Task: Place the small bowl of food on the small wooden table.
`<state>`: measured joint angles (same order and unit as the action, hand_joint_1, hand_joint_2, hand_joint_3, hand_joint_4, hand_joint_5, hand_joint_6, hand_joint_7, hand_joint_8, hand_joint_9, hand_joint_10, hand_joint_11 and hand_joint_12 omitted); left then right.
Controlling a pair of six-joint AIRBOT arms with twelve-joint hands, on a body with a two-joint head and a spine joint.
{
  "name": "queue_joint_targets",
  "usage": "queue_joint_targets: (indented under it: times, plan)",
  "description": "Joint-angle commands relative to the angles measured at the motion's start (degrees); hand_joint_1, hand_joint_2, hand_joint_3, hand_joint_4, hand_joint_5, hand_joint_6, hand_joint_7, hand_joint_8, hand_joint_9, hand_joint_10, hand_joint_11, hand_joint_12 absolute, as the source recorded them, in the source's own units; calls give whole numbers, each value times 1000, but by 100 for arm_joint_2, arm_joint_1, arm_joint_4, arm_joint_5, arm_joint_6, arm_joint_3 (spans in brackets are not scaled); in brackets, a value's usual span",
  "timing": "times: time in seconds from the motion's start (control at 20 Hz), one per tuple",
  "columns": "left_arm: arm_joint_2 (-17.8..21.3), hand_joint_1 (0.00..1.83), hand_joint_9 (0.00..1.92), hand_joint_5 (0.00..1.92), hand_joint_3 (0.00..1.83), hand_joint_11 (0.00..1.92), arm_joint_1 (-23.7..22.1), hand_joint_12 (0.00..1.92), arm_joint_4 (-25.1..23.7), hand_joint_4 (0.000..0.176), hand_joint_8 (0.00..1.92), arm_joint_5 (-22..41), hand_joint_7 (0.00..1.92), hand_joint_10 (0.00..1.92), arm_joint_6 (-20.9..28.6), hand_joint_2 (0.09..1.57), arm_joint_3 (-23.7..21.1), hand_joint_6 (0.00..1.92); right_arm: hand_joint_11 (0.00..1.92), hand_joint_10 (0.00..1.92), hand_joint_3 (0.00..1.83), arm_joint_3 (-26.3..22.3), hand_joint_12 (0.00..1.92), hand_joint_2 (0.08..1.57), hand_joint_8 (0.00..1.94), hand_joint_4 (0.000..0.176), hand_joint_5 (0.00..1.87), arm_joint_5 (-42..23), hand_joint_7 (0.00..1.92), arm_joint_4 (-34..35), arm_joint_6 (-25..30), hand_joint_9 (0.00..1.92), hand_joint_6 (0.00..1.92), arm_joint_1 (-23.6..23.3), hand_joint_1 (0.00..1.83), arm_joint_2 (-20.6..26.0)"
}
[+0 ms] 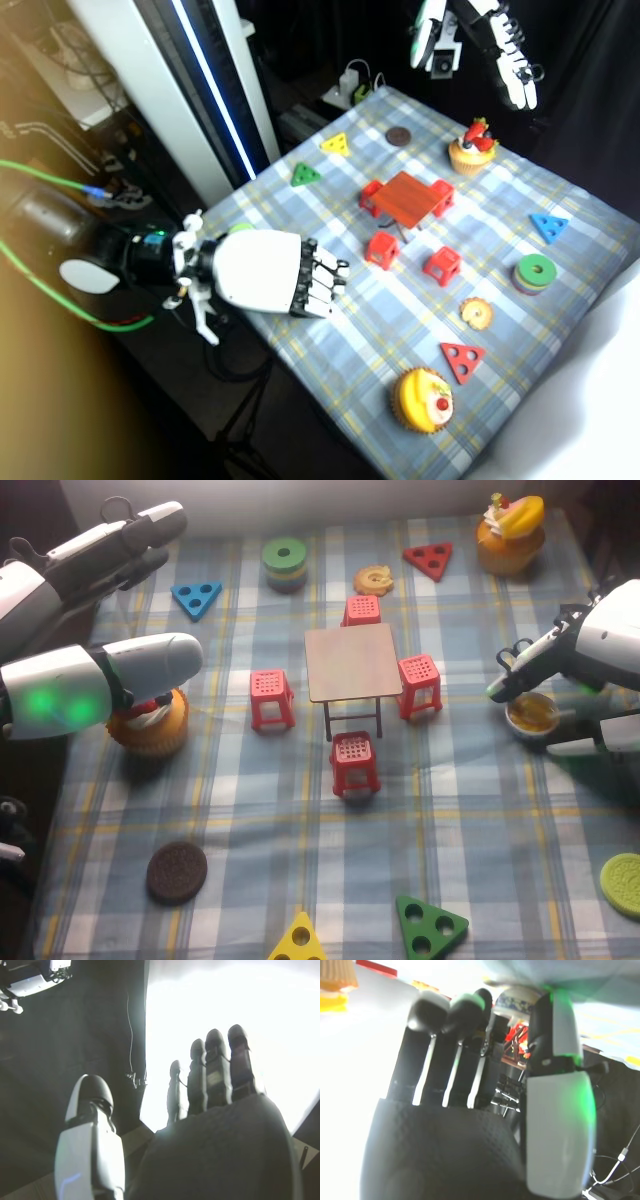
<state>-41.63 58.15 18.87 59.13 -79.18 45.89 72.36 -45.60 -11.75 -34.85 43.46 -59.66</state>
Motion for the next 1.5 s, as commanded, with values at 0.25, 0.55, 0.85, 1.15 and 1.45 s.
queue_joint_targets:
  times: [0.25,0.55,0.85,1.15,1.45]
  plan:
    - [-1,518,222,218,0,0,-25,244,-38,176,2,712,255,1,82,1041,18,4,810,1596,6,9,1858,1137,1394,92,871,-462,790,-93,69,853,1162,-113,965,-20]
    - [1,529,253,219,0,0,-6,306,-38,176,4,724,285,4,96,1023,18,0,710,1638,0,-36,1848,1175,1463,0,869,-844,836,-101,146,735,969,-193,1214,15]
    - [0,543,250,205,1,0,-2,290,-38,176,0,729,287,0,100,1027,27,0,754,1242,0,-45,1613,1111,1089,0,957,-1104,1030,-100,146,877,907,-375,1240,5]
    - [0,565,254,229,0,0,-2,314,-38,176,1,732,288,0,103,1009,32,2,631,1502,2,-7,1680,1174,1362,0,871,-1125,820,-100,145,671,1052,-504,1179,-21]
    - [-3,562,197,220,0,0,-4,190,-38,169,0,724,212,0,107,1014,37,1,760,1361,3,84,1601,1127,1152,0,923,-1166,978,-260,141,828,1005,-945,1218,-173]
